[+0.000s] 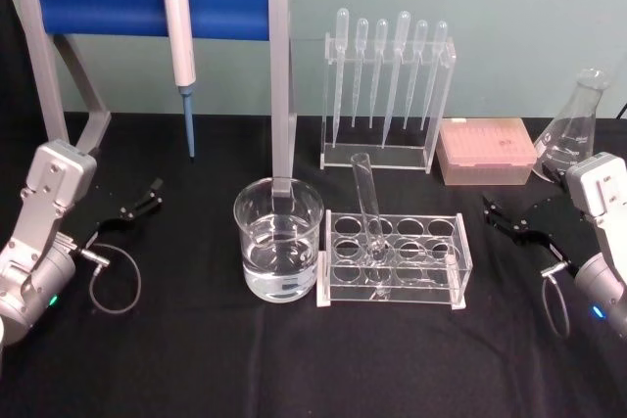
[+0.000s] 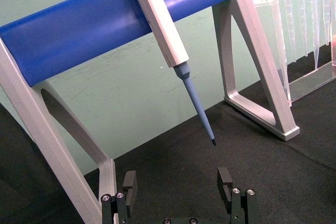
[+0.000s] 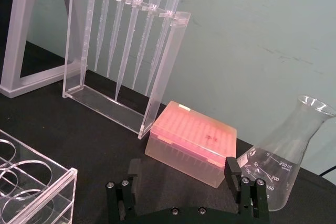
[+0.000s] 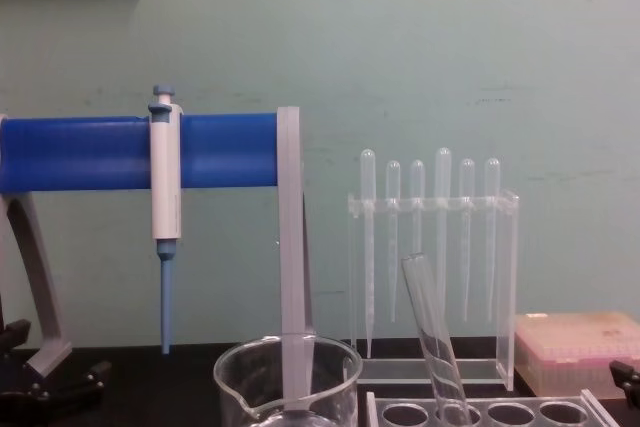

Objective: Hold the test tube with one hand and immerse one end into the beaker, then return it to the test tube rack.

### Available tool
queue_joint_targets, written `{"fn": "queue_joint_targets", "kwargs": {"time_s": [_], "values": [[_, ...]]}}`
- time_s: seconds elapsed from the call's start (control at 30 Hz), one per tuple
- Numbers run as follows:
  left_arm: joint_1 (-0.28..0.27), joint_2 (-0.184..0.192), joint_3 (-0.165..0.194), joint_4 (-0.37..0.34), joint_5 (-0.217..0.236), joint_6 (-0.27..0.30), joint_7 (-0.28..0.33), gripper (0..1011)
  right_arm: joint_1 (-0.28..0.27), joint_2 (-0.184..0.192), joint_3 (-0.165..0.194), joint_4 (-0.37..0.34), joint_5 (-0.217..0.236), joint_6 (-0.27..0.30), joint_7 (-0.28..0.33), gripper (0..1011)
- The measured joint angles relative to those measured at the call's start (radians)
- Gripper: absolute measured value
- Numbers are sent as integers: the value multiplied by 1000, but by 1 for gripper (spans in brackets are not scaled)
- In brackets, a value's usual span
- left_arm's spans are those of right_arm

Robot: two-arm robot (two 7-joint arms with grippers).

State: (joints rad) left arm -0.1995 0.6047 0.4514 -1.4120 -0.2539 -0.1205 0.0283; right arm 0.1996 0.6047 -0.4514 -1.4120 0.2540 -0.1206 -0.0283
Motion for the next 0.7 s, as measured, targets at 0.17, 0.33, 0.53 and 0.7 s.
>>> {"fn": "queue_joint_targets", "kwargs": {"time_s": [0.17,0.33,0.53,0.7], "values": [[0,0,0,0,0,0,0,1000,0,0,0,0,0,0,0,1002],[0,0,0,0,0,0,0,1000,0,0,0,0,0,0,0,1002],[0,0,0,0,0,0,0,1000,0,0,0,0,0,0,0,1002],[0,0,0,0,0,0,0,1000,0,0,0,0,0,0,0,1002]]}}
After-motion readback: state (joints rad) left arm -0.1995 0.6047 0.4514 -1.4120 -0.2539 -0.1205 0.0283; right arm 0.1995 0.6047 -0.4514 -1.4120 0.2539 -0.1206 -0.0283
